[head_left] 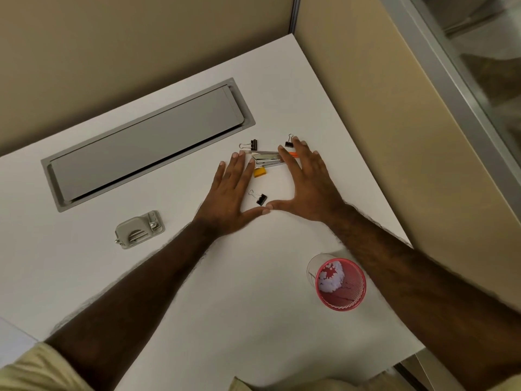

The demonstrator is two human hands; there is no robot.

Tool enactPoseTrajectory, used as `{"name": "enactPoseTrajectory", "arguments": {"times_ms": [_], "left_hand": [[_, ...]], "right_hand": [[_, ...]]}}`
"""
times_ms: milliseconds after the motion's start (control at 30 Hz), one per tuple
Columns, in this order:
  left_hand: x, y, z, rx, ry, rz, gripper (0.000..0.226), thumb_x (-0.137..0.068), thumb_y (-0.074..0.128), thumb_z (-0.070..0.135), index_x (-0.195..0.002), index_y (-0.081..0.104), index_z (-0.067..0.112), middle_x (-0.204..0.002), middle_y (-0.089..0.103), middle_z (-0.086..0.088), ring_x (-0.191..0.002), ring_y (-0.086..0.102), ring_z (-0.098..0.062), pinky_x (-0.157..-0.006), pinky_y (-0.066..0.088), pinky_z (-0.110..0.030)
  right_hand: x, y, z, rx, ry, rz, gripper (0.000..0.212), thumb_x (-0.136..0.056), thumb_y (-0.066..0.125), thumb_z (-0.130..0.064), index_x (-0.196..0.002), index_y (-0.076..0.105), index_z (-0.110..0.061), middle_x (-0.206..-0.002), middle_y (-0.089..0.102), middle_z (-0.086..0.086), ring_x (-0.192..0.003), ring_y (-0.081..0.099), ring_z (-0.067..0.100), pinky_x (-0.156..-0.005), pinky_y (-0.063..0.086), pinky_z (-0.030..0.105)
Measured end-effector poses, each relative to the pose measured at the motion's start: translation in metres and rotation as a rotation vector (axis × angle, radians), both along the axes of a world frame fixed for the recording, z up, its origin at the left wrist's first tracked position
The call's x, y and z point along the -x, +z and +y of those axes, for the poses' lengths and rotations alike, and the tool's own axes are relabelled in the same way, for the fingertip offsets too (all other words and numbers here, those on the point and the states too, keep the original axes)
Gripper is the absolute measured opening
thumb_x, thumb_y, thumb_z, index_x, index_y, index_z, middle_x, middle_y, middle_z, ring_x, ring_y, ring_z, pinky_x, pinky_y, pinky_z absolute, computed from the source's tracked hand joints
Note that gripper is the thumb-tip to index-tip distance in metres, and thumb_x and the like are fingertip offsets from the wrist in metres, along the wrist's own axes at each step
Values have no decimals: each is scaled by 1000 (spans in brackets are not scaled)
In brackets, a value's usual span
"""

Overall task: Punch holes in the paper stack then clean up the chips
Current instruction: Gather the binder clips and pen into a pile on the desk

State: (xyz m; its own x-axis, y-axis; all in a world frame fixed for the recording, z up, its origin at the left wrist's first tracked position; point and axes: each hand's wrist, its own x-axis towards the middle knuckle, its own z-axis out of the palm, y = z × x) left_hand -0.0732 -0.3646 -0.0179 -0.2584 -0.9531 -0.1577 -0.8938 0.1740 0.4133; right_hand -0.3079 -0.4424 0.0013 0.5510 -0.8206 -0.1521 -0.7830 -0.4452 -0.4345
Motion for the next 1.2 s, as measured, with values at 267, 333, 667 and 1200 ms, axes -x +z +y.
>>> {"name": "enactPoseTrajectory", "arguments": {"times_ms": [267, 333, 667, 1200], "left_hand": [[9, -1, -40, -29, -8, -58, 96, -103, 29, 72, -171, -5, 14, -179, -14, -13, -165, -17, -29, -134, -6, -53], [12, -1, -50, -36, -5, -86, 91, -104, 23, 71, -170, -6, 16, -178, -16, -14, -165, -18, -30, -134, -8, -53], [27, 13, -88, -89, -60, -106, 97, -95, 14, 77, -169, -10, 19, -178, -17, -15, -165, -16, -31, -133, -9, -52], [-1, 70, 31, -108, 190, 104, 88, -108, 38, 60, -169, -9, 19, -178, -19, -8, -165, -18, -24, -135, -3, -43]], "right_hand": [[1, 2, -19, 41, 5, 100, 90, -99, 50, -68, -169, 20, -20, -177, 4, 14, -164, 2, 34, -132, 8, 54], [0, 2, -23, 80, 15, 108, 73, -107, 45, -56, -168, 23, -22, -177, 8, 14, -164, 5, 34, -131, 11, 54], [-3, 6, -38, 87, -17, 94, 57, -112, 44, -38, -165, 32, -21, -175, 21, 13, -163, 17, 34, -130, 18, 53], [-31, 59, 25, 55, -20, 21, 72, -106, 57, -45, -166, 28, -17, -176, 21, 8, -163, 18, 27, -130, 23, 49]]}}
